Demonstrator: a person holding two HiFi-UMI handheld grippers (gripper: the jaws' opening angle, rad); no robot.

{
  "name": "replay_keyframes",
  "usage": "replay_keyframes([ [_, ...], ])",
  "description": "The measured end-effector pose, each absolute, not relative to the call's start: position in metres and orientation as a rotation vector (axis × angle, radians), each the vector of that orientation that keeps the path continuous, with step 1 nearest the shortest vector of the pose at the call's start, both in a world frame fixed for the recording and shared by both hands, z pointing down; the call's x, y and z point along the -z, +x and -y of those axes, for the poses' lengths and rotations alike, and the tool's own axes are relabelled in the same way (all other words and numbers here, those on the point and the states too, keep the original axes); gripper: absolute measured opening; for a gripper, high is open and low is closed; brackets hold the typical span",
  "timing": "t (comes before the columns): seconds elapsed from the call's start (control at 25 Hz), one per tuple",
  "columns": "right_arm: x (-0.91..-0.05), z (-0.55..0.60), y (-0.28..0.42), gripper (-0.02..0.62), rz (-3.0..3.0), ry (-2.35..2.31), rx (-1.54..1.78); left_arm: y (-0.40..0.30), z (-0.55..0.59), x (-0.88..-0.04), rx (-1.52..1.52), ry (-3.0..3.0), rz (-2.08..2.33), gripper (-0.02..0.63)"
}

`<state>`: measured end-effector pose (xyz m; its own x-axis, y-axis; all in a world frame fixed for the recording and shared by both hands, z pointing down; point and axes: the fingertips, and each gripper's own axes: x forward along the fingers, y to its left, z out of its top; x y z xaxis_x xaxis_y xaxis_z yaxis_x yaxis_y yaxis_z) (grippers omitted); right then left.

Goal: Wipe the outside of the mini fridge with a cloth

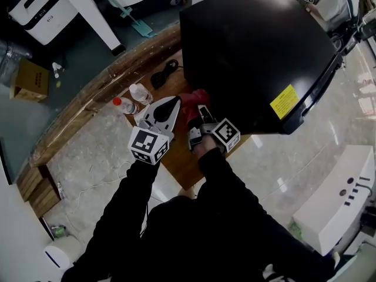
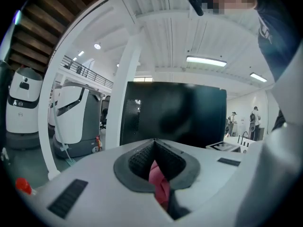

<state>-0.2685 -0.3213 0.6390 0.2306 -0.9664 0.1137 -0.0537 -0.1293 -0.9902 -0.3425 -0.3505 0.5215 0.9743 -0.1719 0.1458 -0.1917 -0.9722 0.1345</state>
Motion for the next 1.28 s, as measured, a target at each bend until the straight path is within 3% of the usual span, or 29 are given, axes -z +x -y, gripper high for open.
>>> replay_keyframes([
  [0.32, -0.495, 0.266, -0.276, 0.015, -1.226, -1.464, 0.915, -0.340, 0.312, -0.421, -0.035, 3.028, 0.174, 0.006],
  [0.52, -0.449, 0.238, -0.259, 0.015, -1.184, -1.426, 0.828, -0.323, 0.285, -0.378, 0.071, 3.067, 0.082, 0.006],
  [1.28, -0.509, 0.216, -0.216, 0.015, -0.980, -1.381, 0.933, -0.280, 0.253, -0.437, -0.053, 3.035, -0.039, 0.006],
])
